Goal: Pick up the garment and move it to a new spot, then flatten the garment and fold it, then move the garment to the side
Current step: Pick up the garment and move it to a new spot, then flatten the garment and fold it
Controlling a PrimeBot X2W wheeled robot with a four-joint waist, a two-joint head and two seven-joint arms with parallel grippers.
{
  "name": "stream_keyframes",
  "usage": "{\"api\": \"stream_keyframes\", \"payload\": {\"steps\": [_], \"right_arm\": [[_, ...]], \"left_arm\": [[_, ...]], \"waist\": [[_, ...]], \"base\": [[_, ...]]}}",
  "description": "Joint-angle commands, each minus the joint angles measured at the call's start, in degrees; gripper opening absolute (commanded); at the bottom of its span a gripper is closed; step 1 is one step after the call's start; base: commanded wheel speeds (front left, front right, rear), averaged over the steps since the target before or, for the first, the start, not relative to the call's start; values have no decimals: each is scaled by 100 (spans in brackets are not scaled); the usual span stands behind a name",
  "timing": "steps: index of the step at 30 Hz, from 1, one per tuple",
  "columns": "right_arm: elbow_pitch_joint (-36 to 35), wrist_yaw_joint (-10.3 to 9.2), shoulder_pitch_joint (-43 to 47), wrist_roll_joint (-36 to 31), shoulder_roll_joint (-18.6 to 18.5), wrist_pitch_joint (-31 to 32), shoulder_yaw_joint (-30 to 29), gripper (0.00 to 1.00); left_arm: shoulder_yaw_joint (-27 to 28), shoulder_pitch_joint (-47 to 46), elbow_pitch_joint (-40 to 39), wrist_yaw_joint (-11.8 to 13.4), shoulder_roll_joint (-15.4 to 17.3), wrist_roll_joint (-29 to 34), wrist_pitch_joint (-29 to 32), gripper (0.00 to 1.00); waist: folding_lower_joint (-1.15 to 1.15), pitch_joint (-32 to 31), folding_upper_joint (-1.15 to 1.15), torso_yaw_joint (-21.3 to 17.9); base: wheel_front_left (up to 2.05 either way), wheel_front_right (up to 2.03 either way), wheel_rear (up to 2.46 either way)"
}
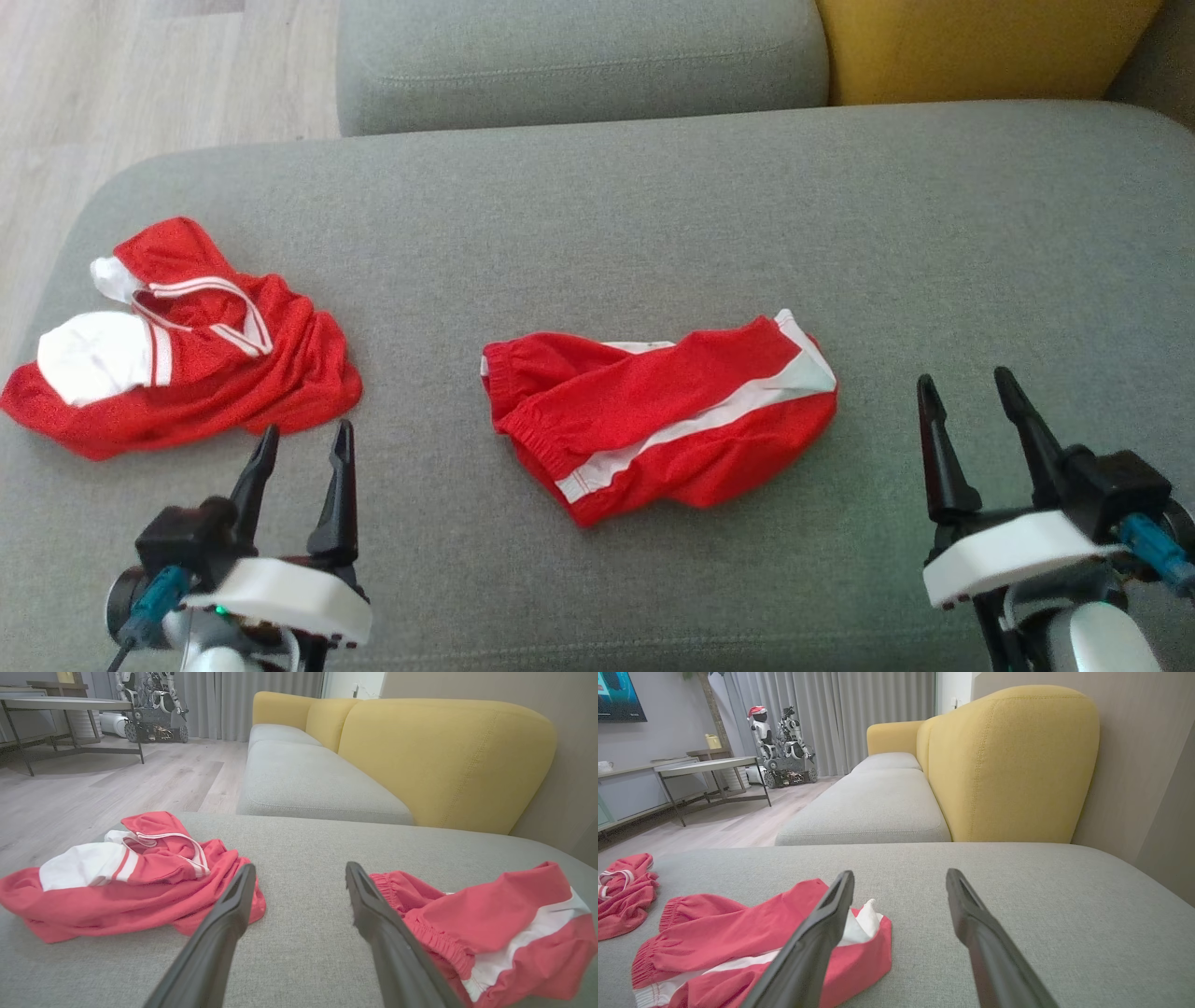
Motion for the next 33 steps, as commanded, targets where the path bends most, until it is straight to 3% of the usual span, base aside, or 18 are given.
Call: {"api": "stream_keyframes", "payload": {"steps": [1,24,33], "right_arm": [[-216,44,-97,-45,-27,24,119,100],[-282,44,-60,-28,-27,139,25,100],[103,44,-603,-193,-27,345,-398,100]], "left_arm": [[202,-189,-215,43,145,41,-4,100],[134,-229,-296,228,250,155,6,100],[-2,-646,-496,194,265,283,30,100]], "waist": [[0,-23,0,6],[0,28,0,67],[0,530,0,360]], "base": [[0,0,0],[0,0,0],[0,0,0]]}}
